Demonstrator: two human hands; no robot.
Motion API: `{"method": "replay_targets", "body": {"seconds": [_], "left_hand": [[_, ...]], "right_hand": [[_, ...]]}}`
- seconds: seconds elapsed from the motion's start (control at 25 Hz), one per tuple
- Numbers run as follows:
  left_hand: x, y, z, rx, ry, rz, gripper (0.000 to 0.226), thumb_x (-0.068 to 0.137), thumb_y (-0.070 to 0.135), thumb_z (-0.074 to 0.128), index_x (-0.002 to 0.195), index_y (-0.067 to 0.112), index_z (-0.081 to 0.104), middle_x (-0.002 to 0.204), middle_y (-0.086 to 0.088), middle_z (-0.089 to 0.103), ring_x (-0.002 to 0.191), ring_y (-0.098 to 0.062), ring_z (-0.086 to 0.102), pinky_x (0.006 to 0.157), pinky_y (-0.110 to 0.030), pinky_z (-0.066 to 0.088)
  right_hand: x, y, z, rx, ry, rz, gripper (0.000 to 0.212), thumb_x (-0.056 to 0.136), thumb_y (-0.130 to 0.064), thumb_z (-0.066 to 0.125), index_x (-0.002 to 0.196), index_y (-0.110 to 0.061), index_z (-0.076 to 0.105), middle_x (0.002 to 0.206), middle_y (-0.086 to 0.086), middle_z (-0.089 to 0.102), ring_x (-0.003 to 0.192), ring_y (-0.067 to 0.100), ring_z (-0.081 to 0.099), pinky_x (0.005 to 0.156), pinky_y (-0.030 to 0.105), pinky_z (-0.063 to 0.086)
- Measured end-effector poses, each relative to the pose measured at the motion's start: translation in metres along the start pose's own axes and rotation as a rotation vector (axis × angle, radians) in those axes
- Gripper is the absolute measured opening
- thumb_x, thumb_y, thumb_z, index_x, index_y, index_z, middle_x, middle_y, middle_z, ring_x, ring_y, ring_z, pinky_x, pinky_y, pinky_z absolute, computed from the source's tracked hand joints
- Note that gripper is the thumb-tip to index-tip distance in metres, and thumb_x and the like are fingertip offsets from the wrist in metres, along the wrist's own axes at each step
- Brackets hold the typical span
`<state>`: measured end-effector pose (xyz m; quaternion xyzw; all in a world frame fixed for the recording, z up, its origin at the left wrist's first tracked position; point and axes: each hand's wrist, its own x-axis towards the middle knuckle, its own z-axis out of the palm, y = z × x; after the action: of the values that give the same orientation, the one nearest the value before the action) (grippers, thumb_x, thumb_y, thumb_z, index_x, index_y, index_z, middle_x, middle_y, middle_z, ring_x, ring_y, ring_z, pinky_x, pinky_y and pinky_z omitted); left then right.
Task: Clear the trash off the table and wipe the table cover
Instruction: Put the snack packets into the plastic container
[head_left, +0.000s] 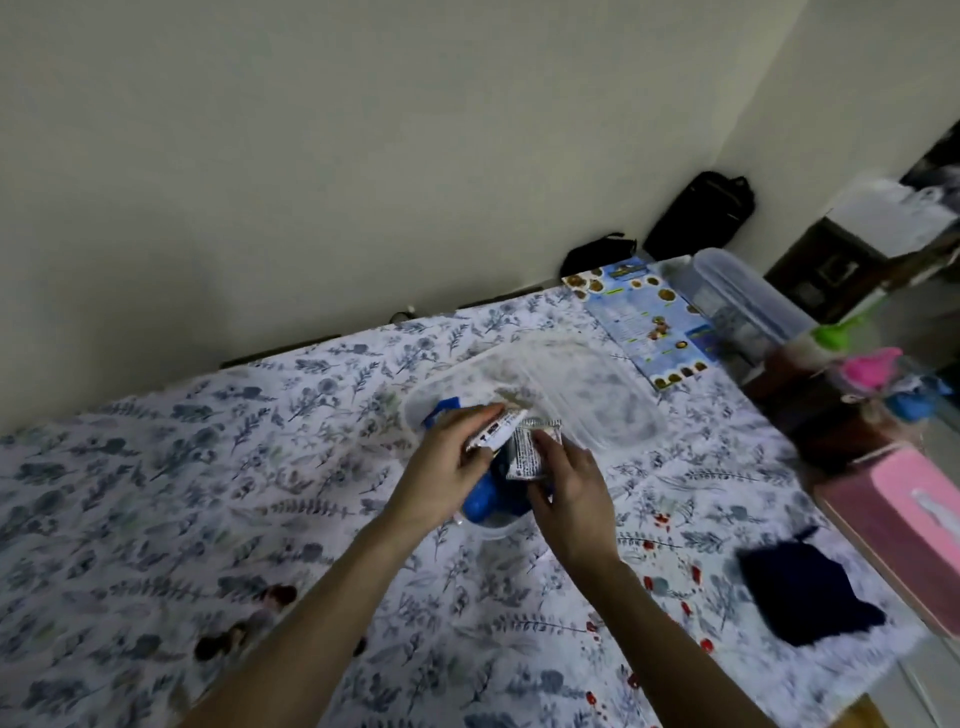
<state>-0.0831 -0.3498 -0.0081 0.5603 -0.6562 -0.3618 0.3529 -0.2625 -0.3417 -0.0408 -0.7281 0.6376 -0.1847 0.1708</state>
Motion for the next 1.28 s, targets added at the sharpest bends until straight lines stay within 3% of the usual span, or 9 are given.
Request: {"method": "replay_targets", "body": {"seconds": [0.12, 0.28, 0.4, 0.48, 0.64, 0.8, 1.04, 1.16, 1.28], "left_hand": [[0.022, -0.012, 0.033, 0.221, -0.02, 0.004, 0.04, 0.096, 0.009, 0.047, 0.132, 0.022, 0.055, 0.141, 0.001, 0.048, 0.131, -0.012, 0.045, 0.11, -0.029, 0.038], [0.024, -0.03, 0.057, 0.365, -0.016, -0.055, 0.041, 0.099, 0.018, 0.043, 0.139, 0.026, 0.047, 0.151, 0.007, 0.039, 0.133, -0.014, 0.046, 0.101, -0.034, 0.049], [0.026, -0.036, 0.066, 0.478, -0.012, -0.093, 0.045, 0.1, 0.02, 0.041, 0.143, 0.03, 0.04, 0.156, 0.012, 0.029, 0.137, -0.013, 0.041, 0.093, -0.037, 0.055], [0.031, -0.034, 0.067, 0.471, -0.022, -0.113, 0.044, 0.1, 0.02, 0.04, 0.143, 0.029, 0.039, 0.157, 0.01, 0.028, 0.141, -0.014, 0.036, 0.1, -0.039, 0.051], [0.023, -0.033, 0.062, 0.509, -0.081, -0.043, 0.048, 0.098, 0.026, 0.039, 0.146, 0.023, 0.034, 0.158, 0.0, 0.026, 0.146, -0.02, 0.025, 0.115, -0.042, 0.035], [-0.007, -0.033, 0.06, 0.587, 0.011, -0.031, 0.051, 0.095, 0.034, 0.033, 0.144, 0.023, 0.029, 0.159, -0.006, 0.022, 0.148, -0.025, 0.017, 0.118, -0.044, 0.029], [-0.02, -0.018, 0.053, 0.174, 0.347, -0.287, 0.058, 0.096, 0.048, 0.031, 0.149, 0.026, 0.023, 0.162, 0.004, 0.005, 0.15, -0.014, 0.002, 0.121, -0.035, 0.015], [-0.02, -0.006, 0.048, -0.379, 0.46, -0.59, 0.061, 0.095, 0.05, 0.036, 0.15, 0.031, 0.019, 0.161, 0.007, 0.013, 0.148, -0.016, 0.015, 0.117, -0.034, 0.021], [-0.023, -0.006, 0.042, -0.626, 0.462, -0.709, 0.066, 0.085, 0.073, 0.033, 0.142, 0.04, 0.036, 0.152, 0.009, 0.036, 0.136, -0.016, 0.039, 0.109, -0.036, 0.034]], "right_hand": [[0.013, 0.019, 0.004, -0.145, -0.005, -0.042, 0.058, 0.074, -0.023, 0.053, 0.131, -0.011, 0.046, 0.131, 0.024, 0.052, 0.122, 0.041, 0.049, 0.108, 0.05, 0.035], [0.015, 0.025, 0.006, -0.255, -0.216, -0.045, 0.075, 0.087, -0.057, 0.034, 0.146, -0.012, 0.025, 0.156, 0.024, 0.012, 0.146, 0.034, 0.013, 0.118, 0.041, 0.0], [0.015, 0.029, -0.004, -0.242, -0.129, -0.153, 0.06, 0.09, -0.046, 0.044, 0.136, -0.007, 0.046, 0.144, 0.023, 0.043, 0.133, 0.036, 0.042, 0.113, 0.044, 0.031], [0.016, 0.04, -0.019, -0.149, 0.047, -0.261, 0.035, 0.082, -0.029, 0.058, 0.113, -0.012, 0.063, 0.12, 0.01, 0.063, 0.108, 0.033, 0.06, 0.087, 0.039, 0.049], [0.043, 0.071, -0.043, -0.13, 0.136, -0.077, 0.047, 0.082, -0.035, 0.065, 0.122, -0.012, 0.055, 0.125, 0.014, 0.053, 0.114, 0.032, 0.048, 0.088, 0.042, 0.042], [0.078, 0.09, -0.039, -0.041, -0.077, -0.029, 0.065, 0.077, -0.02, 0.074, 0.133, -0.002, 0.048, 0.135, 0.023, 0.051, 0.123, 0.042, 0.048, 0.1, 0.05, 0.041], [0.049, 0.043, -0.027, 0.075, 0.089, -0.107, 0.056, 0.078, -0.039, 0.061, 0.128, -0.014, 0.057, 0.129, 0.007, 0.061, 0.117, 0.03, 0.054, 0.101, 0.044, 0.041], [0.026, 0.009, -0.016, 0.057, 0.133, -0.142, 0.059, 0.078, -0.045, 0.055, 0.131, -0.021, 0.054, 0.134, -0.002, 0.056, 0.122, 0.022, 0.046, 0.101, 0.035, 0.033], [0.009, -0.009, 0.004, -0.027, 0.079, -0.278, 0.061, 0.076, -0.041, 0.062, 0.132, -0.022, 0.048, 0.135, 0.001, 0.053, 0.126, 0.023, 0.042, 0.105, 0.041, 0.037]]}}
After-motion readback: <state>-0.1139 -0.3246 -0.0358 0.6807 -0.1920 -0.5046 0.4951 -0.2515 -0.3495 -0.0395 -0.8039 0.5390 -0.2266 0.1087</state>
